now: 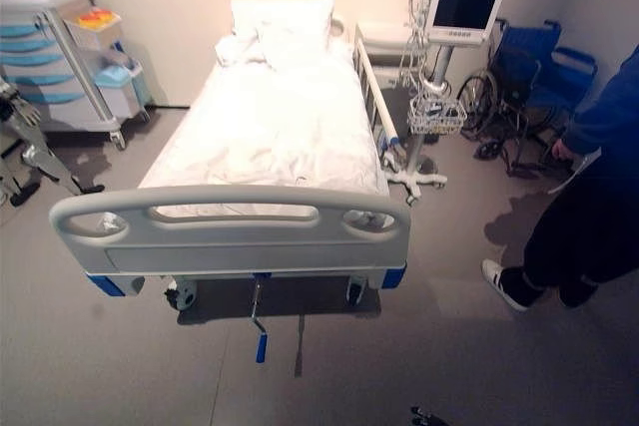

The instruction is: Raise the hospital bed

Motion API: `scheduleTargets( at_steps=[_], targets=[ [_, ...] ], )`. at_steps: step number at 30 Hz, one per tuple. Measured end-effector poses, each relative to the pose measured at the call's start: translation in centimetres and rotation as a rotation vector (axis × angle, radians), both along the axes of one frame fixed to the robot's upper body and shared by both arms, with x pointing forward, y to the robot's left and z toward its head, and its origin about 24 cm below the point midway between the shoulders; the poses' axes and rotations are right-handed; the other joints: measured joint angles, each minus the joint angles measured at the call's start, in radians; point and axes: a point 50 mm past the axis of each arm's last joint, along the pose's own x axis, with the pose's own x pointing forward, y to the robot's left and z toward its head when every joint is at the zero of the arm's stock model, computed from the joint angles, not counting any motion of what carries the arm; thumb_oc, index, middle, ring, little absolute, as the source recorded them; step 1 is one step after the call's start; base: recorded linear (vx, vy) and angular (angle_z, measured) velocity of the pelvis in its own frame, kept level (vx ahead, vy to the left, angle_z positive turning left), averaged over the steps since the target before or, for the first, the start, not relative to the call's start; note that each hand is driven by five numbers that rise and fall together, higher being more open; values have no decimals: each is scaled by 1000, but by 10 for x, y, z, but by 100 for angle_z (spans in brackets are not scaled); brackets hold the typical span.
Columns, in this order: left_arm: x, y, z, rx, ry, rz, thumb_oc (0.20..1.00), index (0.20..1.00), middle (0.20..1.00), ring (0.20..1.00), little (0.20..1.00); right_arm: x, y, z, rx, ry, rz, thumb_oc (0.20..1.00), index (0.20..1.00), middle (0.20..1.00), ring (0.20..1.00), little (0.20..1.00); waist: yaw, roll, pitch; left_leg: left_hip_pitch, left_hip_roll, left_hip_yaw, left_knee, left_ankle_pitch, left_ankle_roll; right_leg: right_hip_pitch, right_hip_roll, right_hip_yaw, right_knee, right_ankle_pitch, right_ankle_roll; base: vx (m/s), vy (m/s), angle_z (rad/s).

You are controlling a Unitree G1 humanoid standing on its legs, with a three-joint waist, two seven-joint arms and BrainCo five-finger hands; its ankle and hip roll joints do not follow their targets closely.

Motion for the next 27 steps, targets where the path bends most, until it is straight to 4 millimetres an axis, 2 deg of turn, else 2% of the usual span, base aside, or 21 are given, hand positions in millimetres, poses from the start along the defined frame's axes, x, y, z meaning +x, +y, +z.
scheduleTargets(
  at_steps=[1, 2, 3, 4, 5, 6, 9, 12, 14, 17, 19, 22, 27],
  targets=[
    [14, 1, 2, 12, -36, -1, 1000, 1000, 1000, 1000, 1000, 16, 2, 4, 0, -46, 10, 1000, 1000, 1000, 1000, 1000, 0, -7, 29, -35, 0, -2, 7, 11, 5, -39, -1, 0, 17, 5, 0, -99, -13, -3],
    [28, -1, 4, 14, -73, -8, 1000, 1000, 1000, 1000, 1000, 23, 2, 6, -1, -67, 13, 1000, 1000, 1000, 1000, 1000, -2, -10, 51, -49, -1, -1, 7, 17, 3, -53, -1, 0, 16, 11, -2, -247, -18, -3],
    [51, -5, 9, 25, -149, -17, 1000, 1000, 1000, 1000, 1000, 40, 2, 12, -12, -117, 25, 1000, 1000, 1000, 1000, 1000, -1, -16, 78, -89, -4, -2, 13, 22, 6, -90, -3, 2, 14, 22, -3, -148, -5, 1],
    [68, -14, 12, 14, -222, -51, 1000, 1000, 1000, 1000, 1000, 50, 1, 16, -23, -149, 30, 1000, 1000, 1000, 1000, 1000, 5, -13, 98, -111, -6, -6, 16, 34, 7, -107, -7, -1, 15, 34, -7, -203, -4, 19],
    [96, -26, 24, -17, -374, -123, 1000, 1000, 1000, 1000, 1000, 59, -6, 24, -41, -206, 37, 1000, 1000, 1000, 1000, 1000, 6, -5, 130, -149, -10, -20, 24, 41, 13, -132, -14, -15, 15, 39, -4, -80, 0, 30],
    [109, -29, 29, -14, -430, -127, 1000, 1000, 1000, 1000, 1000, 77, -9, 32, -58, -263, 21, 1000, 1000, 1000, 1000, 1000, 1, 1, 163, -166, -14, -31, 23, 47, 15, -146, -16, -26, 14, 41, 0, -80, 0, 27],
    [113, -29, 30, -4, -437, -91, 1000, 1000, 1000, 1000, 1000, 100, -9, 44, -77, -348, 8, 1000, 1000, 1000, 1000, 1000, 2, 13, 216, -210, -15, -32, 34, 46, 14, -187, -15, -31, 23, 38, 3, -97, 5, 8],
    [131, -29, 38, 14, -478, -105, 1000, 1000, 1000, 1000, 1000, 132, -7, 63, -87, -459, 10, 1000, 1000, 1000, 1000, 1000, 6, 25, 314, -265, -16, -41, 38, 60, 15, -240, -15, -36, 31, 49, -5, -88, 3, 4],
    [137, -29, 41, 15, -501, -88, 1000, 1000, 1000, 1000, 1000, 143, -4, 70, -81, -501, 5, 1000, 1000, 1000, 1000, 1000, 10, 27, 344, -268, -16, -41, 36, 61, 15, -244, -15, -36, 31, 51, -7, -80, 19, 1],
    [163, -29, 53, 46, -539, -109, 1000, 1000, 1000, 1000, 1000, 164, 1, 85, -84, -575, 26, 1000, 1000, 1000, 1000, 1000, 3, 22, 354, -314, -18, -33, 35, 62, 17, -303, -16, -29, 44, 47, -1, -78, 9, -8],
    [195, -41, 74, 19, -669, -118, 1000, 1000, 1000, 1000, 1000, 173, 3, 93, -95, -615, 37, 1000, 1000, 1000, 1000, 1000, -1, 21, 364, -349, -20, -31, 36, 67, 20, -342, -18, -24, 52, 52, -5, -61, 11, -4],
    [225, -54, 98, -12, -790, -131, 1000, 1000, 1000, 1000, 1000, 182, 6, 101, -101, -657, 40, 1000, 1000, 1000, 1000, 1000, -6, 18, 368, -405, -19, -31, 44, 67, 20, -400, -17, -21, 61, 53, -5, -56, 7, -4],
    [244, -59, 115, -18, -859, -123, 1000, 1000, 1000, 1000, 1000, 198, 4, 119, -120, -730, 49, 1000, 1000, 1000, 1000, 1000, -10, 14, 393, -493, -17, -31, 61, 68, 19, -491, -17, -18, 78, 56, -9, -22, 0, -3]
  ],
)
